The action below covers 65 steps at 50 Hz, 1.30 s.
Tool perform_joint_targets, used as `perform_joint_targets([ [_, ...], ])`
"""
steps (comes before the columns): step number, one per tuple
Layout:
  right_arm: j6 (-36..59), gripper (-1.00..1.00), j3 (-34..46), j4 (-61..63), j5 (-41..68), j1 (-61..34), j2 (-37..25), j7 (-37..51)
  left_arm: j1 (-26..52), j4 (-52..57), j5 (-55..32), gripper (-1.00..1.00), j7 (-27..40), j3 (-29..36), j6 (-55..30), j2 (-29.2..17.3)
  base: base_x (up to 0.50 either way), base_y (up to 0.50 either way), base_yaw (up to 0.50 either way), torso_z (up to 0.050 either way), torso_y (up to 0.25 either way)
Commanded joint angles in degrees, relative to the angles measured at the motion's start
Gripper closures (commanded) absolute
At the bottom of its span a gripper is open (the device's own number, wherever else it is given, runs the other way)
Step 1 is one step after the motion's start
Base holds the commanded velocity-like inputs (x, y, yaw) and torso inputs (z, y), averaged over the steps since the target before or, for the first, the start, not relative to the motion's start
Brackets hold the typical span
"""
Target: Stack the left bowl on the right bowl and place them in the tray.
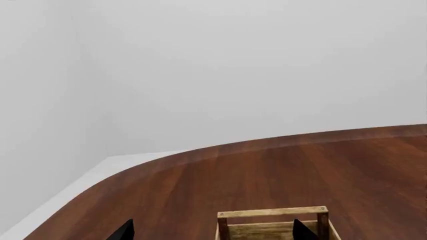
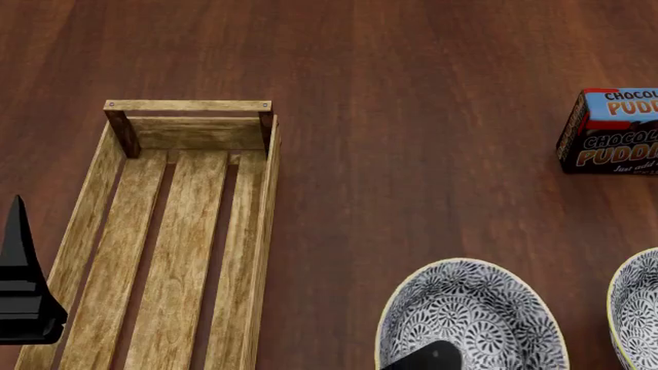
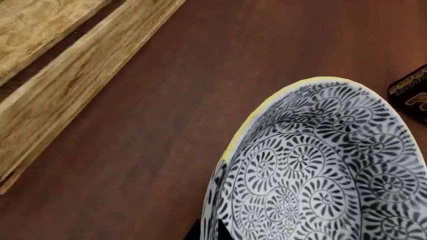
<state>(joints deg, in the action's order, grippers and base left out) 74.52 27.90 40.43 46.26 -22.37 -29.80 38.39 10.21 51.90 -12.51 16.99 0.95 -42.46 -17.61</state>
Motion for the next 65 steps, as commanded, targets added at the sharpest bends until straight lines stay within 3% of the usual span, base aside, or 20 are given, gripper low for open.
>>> perform_joint_targets([
  [1,11.1,1.0,-4.4,7.1,6.2,-3.6,1.5,4.4,0.3,0.4,-0.6,-1.0,0.2,-0.2,-0.4,-0.2,0.0,0.0,0.0,0.0,0.0],
  [4,15.3,1.0,-6.3,7.9,11.7,-5.4,1.7,8.3,-0.8,0.2,-0.5,-1.0,0.2,-0.3,0.8,-0.2,0.0,0.0,0.0,0.0,0.0],
  [9,15.2,1.0,-2.9,3.9,33.3,-12.1,-2.7,26.2,-1.2,0.6,-0.8,-1.0,0.3,-0.5,0.9,-0.2,0.0,0.0,0.0,0.0,0.0],
  [19,10.9,1.0,14.2,-2.9,63.6,-30.0,-9.5,51.2,-1.2,0.6,-1.6,-1.0,0.4,-1.2,1.0,-0.4,0.0,0.0,0.0,0.0,0.0],
  [26,2.6,1.0,28.3,-2.0,67.2,-42.4,-17.1,51.4,-1.5,0.1,-1.8,-1.0,0.4,-1.1,1.7,-0.4,0.0,0.0,0.0,0.0,0.0],
  [31,0.4,1.0,32.4,-1.4,69.1,-47.0,-20.3,51.0,-1.8,-0.6,-1.6,-1.0,0.5,-0.8,2.5,-0.4,0.0,0.0,0.0,0.0,0.0],
  [48,1.9,1.0,28.4,-3.8,63.9,-49.1,-28.5,40.9,-0.2,0.5,-2.0,-1.0,1.2,0.6,0.3,-0.8,0.0,0.0,0.0,0.0,0.0],
  [65,4.8,1.0,27.0,-8.5,62.2,-52.7,-31.0,34.9,-0.2,0.7,-2.2,-1.0,1.8,1.3,0.2,-1.1,0.0,0.0,0.0,0.0,0.0],
])
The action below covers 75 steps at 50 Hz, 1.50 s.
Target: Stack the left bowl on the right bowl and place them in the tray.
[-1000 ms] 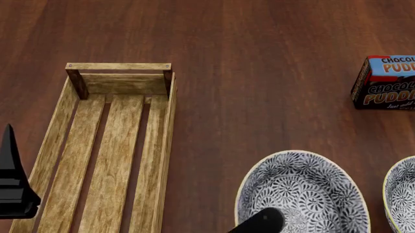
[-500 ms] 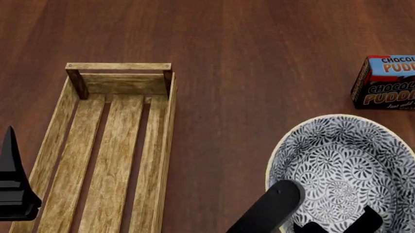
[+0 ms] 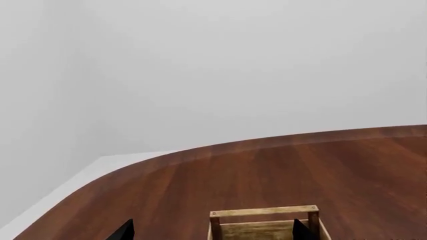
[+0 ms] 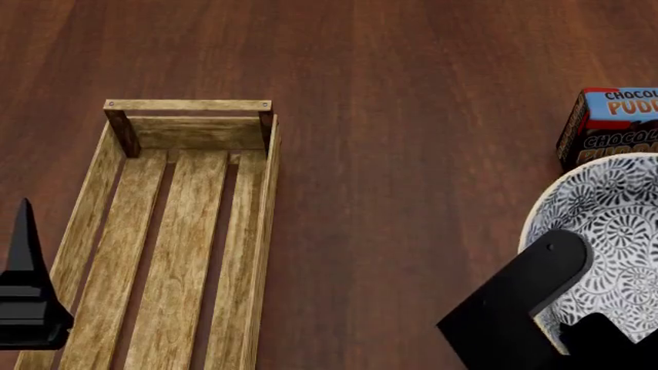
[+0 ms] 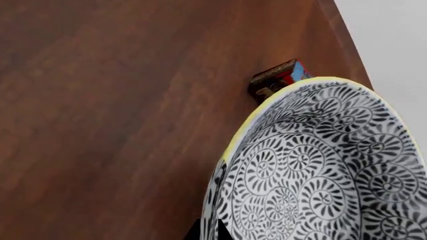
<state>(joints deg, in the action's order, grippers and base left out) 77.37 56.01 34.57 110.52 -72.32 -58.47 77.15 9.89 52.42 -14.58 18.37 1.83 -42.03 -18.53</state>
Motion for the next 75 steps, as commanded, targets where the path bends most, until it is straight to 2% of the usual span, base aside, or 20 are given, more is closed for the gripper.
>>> perform_joint_targets([
  [1,1.9,1.0,-1.3,-2.8,-2.3,-2.8,-2.4,-4.3,0.1,0.2,-0.1,-1.0,0.4,0.6,-0.2,-0.2,0.0,0.0,0.0,0.0,0.0],
  [37,0.5,1.0,-3.0,-9.3,-17.0,-0.8,-5.2,-21.9,-0.2,-0.3,-0.1,-1.0,1.4,2.3,0.4,-0.9,0.0,0.0,0.0,0.0,0.0],
  [61,-2.6,1.0,-0.9,-13.0,-25.8,1.5,-4.3,-29.5,1.9,0.9,-0.9,-1.0,2.4,3.2,-2.1,-1.2,0.0,0.0,0.0,0.0,0.001],
  [75,-3.9,1.0,0.5,-15.4,-29.8,2.0,-3.5,-32.6,0.9,0.5,-0.5,-1.0,2.7,4.2,-0.9,-1.5,0.0,0.0,0.0,0.0,0.0],
])
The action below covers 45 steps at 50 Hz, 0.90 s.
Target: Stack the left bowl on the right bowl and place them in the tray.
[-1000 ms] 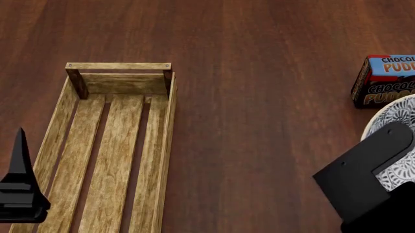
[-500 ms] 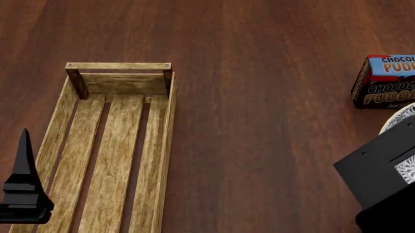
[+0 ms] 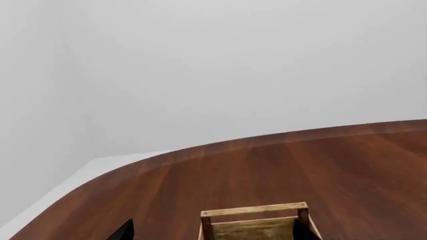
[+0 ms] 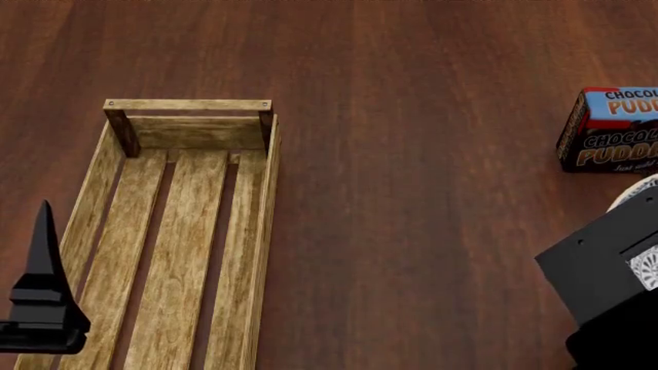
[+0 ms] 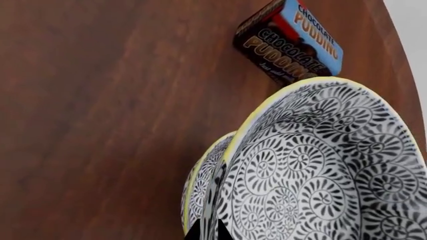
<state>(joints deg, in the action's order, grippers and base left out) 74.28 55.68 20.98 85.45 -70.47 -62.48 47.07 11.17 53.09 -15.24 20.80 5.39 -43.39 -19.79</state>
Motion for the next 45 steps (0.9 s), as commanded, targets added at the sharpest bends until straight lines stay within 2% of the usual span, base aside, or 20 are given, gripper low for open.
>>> perform_joint_targets([
  [1,-1.0,1.0,1.0,-2.0,-5.3,0.3,0.6,-2.9,-0.4,-0.2,0.2,-1.0,0.3,0.7,0.5,-0.2,0.0,0.0,0.0,0.0,0.0],
  [45,-6.3,1.0,4.6,-11.0,-14.0,2.4,2.1,-11.1,1.6,0.4,-0.5,-1.0,1.8,2.9,-1.4,-0.7,0.0,0.0,0.0,0.0,0.0],
])
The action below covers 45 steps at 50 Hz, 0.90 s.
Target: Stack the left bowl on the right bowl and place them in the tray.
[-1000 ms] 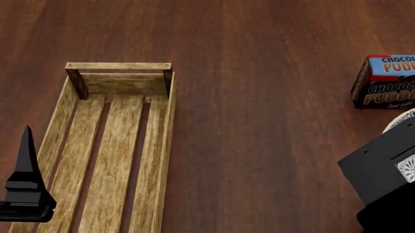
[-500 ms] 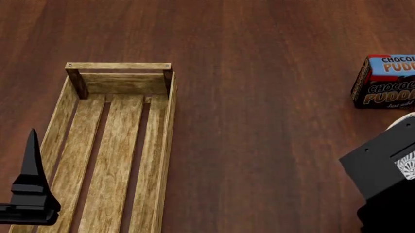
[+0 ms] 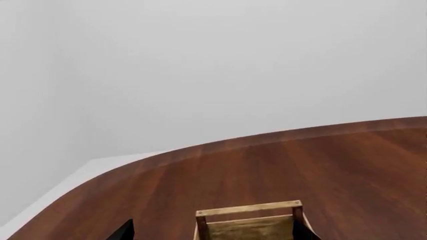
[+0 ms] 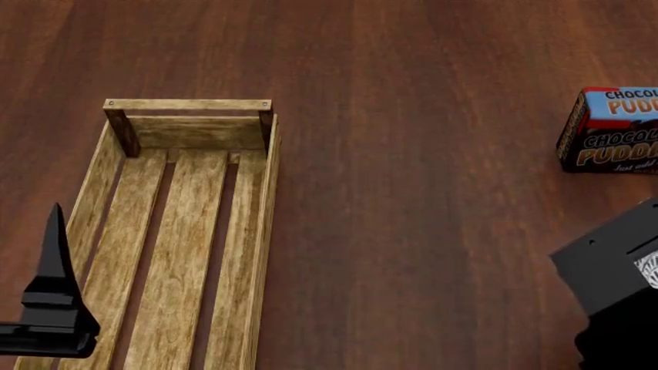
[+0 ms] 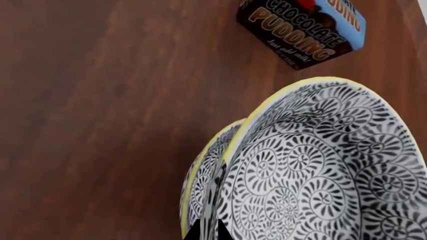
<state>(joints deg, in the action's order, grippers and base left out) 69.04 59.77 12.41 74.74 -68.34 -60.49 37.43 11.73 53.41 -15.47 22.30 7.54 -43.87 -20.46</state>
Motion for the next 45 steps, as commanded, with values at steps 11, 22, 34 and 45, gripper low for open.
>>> perform_joint_targets([
  [11,-2.7,1.0,1.9,-5.7,-6.3,0.7,1.2,-4.1,2.5,-0.7,-0.4,-1.0,0.5,1.8,-1.4,0.1,0.0,0.0,0.0,0.0,0.0],
  [22,-4.2,1.0,3.3,-9.3,-8.8,1.3,2.9,-6.6,2.3,-1.4,0.1,-1.0,0.9,2.9,-0.9,0.1,0.0,0.0,0.0,0.0,0.001],
  [34,-6.1,1.0,3.3,-11.1,-8.9,3.2,2.7,-6.9,1.9,-1.7,0.2,-1.0,1.2,3.4,-0.3,-0.2,0.0,0.0,0.0,0.0,0.0],
  [45,-6.1,1.0,3.6,-12.6,-9.5,2.7,2.9,-8.0,1.9,-1.4,0.2,-1.0,1.5,3.8,-0.3,-0.4,0.0,0.0,0.0,0.0,0.001],
])
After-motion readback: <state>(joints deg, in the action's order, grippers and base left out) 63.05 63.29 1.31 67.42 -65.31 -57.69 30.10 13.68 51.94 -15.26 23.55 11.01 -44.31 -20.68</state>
